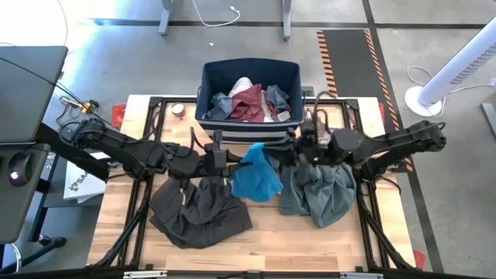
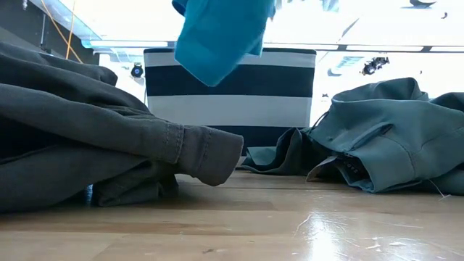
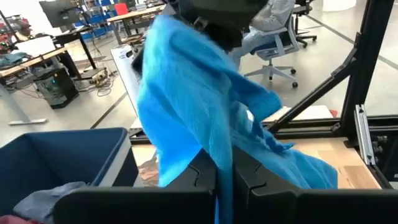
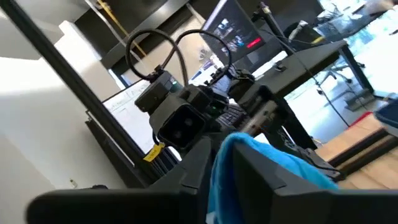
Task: Sort clothes
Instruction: Put the blue short into the blue laundry bin
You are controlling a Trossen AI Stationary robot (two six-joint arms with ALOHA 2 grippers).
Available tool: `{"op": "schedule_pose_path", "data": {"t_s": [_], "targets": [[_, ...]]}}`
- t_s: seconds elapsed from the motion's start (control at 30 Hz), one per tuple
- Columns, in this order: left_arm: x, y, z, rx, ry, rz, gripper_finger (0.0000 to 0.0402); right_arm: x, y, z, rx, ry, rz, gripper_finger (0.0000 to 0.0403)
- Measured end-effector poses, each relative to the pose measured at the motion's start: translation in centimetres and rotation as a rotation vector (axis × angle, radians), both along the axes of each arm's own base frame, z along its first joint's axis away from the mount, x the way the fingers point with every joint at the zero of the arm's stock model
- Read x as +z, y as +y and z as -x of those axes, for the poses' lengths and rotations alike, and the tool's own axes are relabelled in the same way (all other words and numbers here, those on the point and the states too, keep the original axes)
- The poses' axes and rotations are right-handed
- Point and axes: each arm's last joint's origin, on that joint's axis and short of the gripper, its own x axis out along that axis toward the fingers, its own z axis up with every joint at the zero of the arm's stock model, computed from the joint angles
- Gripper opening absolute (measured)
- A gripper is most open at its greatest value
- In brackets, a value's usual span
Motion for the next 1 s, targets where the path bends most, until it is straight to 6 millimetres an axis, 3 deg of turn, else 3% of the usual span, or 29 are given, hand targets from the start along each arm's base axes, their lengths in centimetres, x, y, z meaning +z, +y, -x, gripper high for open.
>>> {"op": "schedule_pose_path", "data": {"t_s": [0.13, 0.37, 0.77, 1.0], "targets": [[1.1, 0.4, 1.2, 0.002, -0.036, 0.023, 0.0003, 1.3, -0.9, 1.9, -0.017, -0.005, -0.025, 0.0092], [3.0, 2.5, 3.9, 0.1, -0.082, 0.124, 0.0001, 3.2, -1.6, 4.6, -0.046, -0.07, 0.023, 0.0099], [1.3, 5.2, 9.1, 0.235, 0.222, 0.153, 0.0001, 3.1, -1.4, 5.2, 0.014, -0.032, 0.042, 0.0099], [-0.4, 6.6, 12.1, 0.526, 0.311, 0.185, 0.0, 3.0, -0.8, 5.3, 0.042, -0.016, 0.046, 0.0099]]}}
